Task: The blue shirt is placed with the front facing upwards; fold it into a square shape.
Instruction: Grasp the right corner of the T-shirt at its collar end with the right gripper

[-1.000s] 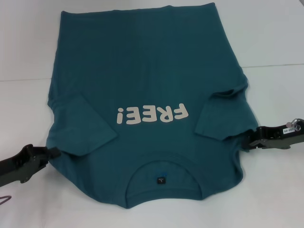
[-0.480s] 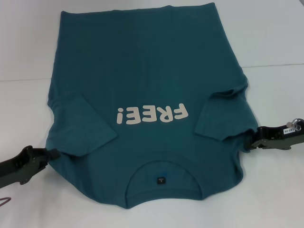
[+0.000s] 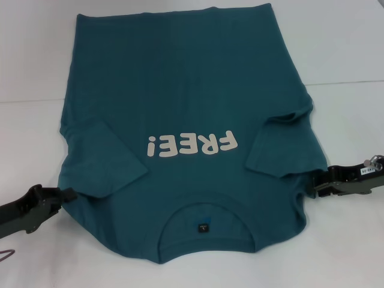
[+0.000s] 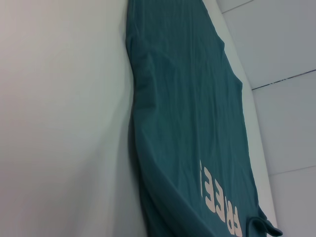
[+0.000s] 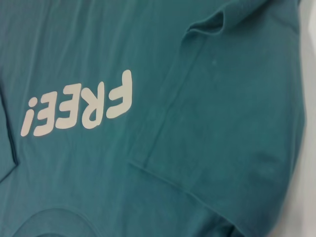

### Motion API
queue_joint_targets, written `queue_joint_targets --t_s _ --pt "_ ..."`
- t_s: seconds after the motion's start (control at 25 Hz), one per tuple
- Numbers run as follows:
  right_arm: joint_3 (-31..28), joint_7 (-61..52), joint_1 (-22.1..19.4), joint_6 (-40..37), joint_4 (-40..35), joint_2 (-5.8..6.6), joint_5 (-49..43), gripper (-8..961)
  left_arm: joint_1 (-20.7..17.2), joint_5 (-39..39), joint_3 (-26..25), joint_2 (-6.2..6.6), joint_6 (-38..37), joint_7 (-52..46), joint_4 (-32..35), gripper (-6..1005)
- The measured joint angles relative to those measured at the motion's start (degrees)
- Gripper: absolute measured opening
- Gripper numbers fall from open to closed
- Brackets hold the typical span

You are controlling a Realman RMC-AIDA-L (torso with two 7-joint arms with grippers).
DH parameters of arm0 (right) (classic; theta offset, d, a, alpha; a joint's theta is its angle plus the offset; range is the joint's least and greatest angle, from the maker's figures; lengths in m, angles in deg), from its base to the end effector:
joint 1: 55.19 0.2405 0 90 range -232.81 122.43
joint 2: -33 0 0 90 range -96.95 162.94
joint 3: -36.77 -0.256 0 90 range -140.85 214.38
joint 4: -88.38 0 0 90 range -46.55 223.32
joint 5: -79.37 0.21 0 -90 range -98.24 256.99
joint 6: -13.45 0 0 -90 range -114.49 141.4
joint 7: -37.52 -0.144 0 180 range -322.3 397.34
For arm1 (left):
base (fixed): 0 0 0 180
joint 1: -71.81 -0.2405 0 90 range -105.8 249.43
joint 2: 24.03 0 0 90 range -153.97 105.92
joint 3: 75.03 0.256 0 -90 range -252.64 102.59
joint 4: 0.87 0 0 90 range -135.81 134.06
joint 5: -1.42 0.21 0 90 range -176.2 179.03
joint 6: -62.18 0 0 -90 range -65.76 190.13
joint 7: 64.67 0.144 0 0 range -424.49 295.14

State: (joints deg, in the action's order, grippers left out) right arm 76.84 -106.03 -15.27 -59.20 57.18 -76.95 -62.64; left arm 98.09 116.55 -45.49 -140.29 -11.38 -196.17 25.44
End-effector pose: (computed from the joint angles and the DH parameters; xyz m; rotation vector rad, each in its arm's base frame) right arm 0.3170 0.3819 0.0366 -2.0525 1.8530 0.1218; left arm -0.3423 0.3226 0.0067 -1.7571 -2.0706 -0.9121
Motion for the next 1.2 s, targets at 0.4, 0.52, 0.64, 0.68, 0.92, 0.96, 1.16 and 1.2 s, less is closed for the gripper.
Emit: queue_joint_targets --t_s 0.4,0.52,0.64,0.68,0.92,0.96,1.16,1.2 --pt "-0.8 -0.1 0.1 0.2 0.1 -0.16 0.6 497 0.0 0.0 0.0 -0.02 -0.1 0.1 0.0 49" --pt "-1.3 0.0 0.0 0.1 0.0 -0.14 1.5 501 0.0 0.0 0.0 -0.02 -0.1 0.1 0.0 48" --pt "-1.4 0.0 0.0 0.2 0.0 -0.15 1.8 495 0.0 0.0 0.0 -0.02 -0.1 0.1 0.0 48" --pt "-1.4 -0.1 0.0 0.2 0.0 -0.22 1.8 487 0.0 0.0 0.0 -0.02 -0.1 0.1 0.0 48" --pt "-1.3 -0.3 0.4 1.3 1.2 -0.69 1.8 440 0.0 0.0 0.0 -0.08 0.0 0.1 0.1 49" --pt "-1.3 -0.3 0.5 1.6 1.4 -0.70 1.8 432 0.0 0.0 0.0 -0.08 0.0 0.1 0.1 48" --pt "-1.4 0.2 -0.1 1.3 0.9 -0.54 3.7 393 0.0 0.0 0.0 -0.11 0.0 0.1 0.1 48" --pt "-1.3 0.3 -0.1 1.0 0.8 -0.42 3.9 373 0.0 0.0 0.0 -0.11 0.0 0.1 0.1 48"
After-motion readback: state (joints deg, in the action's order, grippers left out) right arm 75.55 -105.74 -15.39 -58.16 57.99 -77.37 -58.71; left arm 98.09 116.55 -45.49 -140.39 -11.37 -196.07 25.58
